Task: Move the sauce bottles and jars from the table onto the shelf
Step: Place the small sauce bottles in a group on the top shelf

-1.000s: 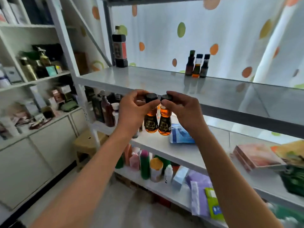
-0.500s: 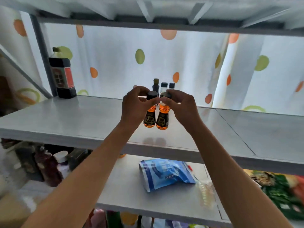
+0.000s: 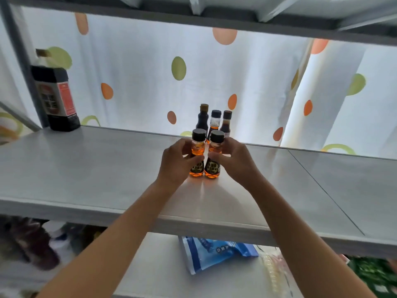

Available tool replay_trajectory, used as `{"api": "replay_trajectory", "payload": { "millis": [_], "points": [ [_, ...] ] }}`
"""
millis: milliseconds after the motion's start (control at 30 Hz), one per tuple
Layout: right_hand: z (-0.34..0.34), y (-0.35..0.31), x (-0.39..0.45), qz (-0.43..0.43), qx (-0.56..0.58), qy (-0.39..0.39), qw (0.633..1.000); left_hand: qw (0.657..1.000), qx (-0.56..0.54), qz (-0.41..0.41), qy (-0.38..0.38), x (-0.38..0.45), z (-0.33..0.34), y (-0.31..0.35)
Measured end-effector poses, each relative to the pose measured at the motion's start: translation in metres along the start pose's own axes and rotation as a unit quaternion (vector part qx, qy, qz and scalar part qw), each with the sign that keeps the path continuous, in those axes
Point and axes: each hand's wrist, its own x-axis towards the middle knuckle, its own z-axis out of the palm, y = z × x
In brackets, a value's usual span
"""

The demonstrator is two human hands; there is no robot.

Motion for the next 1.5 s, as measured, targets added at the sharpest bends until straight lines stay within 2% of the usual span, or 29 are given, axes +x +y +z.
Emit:
{"api": "replay_trajectory", "payload": {
  "millis": [133,233,367,500,567,733,1033,1167,1500],
  "points": [
    [0.001,0.018,-0.010,0.000,-0.013,-0.034,0.999,0.996,0.045,-0.034,-0.063,-0.012,-0.002,-0.013],
    [0.002,0.021,-0.013,-0.006,-0.026,-0.027,0.999,0.995,0.076,-0.035,-0.054,-0.010,0.001,-0.015],
    [0.005,0.025,-0.007,0.040,-0.031,-0.032,0.998,0.992,0.108,-0.030,-0.064,0.006,0.008,-0.015],
    [0.007,0.033,0.019,0.054,-0.143,-0.039,0.987,0.985,0.143,-0.065,-0.068,0.031,0.021,-0.015],
    [0.007,0.037,0.034,0.064,-0.183,-0.042,0.980,0.987,0.119,-0.098,-0.051,0.040,0.028,-0.018],
    [0.016,0.038,0.058,0.095,-0.192,-0.036,0.976,0.980,0.009,-0.201,-0.011,0.055,0.041,-0.019],
    [0.038,0.053,0.094,0.137,-0.225,-0.026,0.964,0.986,0.087,-0.145,0.011,0.090,0.058,-0.045],
    [0.054,0.071,0.091,0.126,-0.278,-0.017,0.952,0.981,0.146,-0.126,0.000,0.097,0.066,-0.056],
    [0.056,0.087,0.101,0.142,-0.238,0.040,0.960,0.982,0.170,-0.086,0.011,0.106,0.075,-0.075]
  ]
}}
